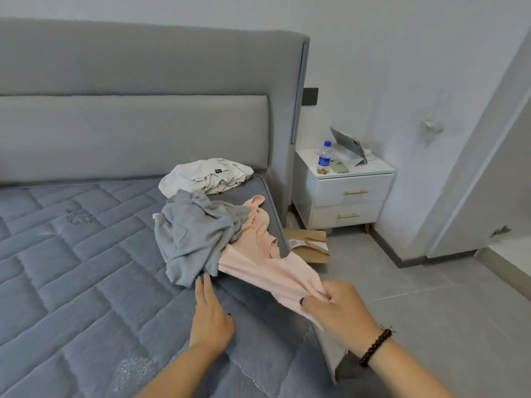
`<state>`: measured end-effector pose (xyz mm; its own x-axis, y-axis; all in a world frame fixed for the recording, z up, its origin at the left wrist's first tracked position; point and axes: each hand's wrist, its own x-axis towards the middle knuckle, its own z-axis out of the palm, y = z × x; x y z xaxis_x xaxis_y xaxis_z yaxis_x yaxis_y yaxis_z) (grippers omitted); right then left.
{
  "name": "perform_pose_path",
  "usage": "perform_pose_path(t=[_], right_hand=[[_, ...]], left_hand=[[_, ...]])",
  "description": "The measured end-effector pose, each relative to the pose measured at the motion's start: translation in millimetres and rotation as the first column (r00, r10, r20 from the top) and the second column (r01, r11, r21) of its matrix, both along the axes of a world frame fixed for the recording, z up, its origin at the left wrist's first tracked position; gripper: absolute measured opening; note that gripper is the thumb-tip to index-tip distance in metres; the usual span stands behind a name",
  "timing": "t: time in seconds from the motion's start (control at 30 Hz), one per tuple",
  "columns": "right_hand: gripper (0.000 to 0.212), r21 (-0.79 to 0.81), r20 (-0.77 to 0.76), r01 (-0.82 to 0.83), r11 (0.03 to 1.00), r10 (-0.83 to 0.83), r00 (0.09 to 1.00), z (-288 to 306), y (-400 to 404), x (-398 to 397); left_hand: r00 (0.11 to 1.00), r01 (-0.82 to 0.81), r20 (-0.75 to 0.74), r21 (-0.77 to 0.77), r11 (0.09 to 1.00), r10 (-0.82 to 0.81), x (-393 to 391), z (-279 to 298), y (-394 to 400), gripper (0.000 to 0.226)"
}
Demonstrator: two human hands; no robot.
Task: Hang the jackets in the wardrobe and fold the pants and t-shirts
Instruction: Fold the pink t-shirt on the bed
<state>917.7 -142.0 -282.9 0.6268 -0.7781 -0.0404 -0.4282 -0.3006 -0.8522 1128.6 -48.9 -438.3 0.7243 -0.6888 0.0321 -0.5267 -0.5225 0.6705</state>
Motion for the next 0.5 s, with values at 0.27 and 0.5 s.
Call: perform_pose_path(t=[0.27, 0.5], right_hand=[[0.018, 0.252, 0.591, 0.054, 0.966, -0.198, 0.782, 43, 13, 5], [0.01, -0.092, 0.278, 0.26, 0.961, -0.226, 0.934, 9, 1, 66]], left_hand=[[0.963, 0.059, 0.248, 0.188, 0.98, -0.106, 45, 29, -33, 0.106], [0.873, 0.283, 0.207, 0.521, 0.805, -0.441, 81, 20, -50, 0.111]])
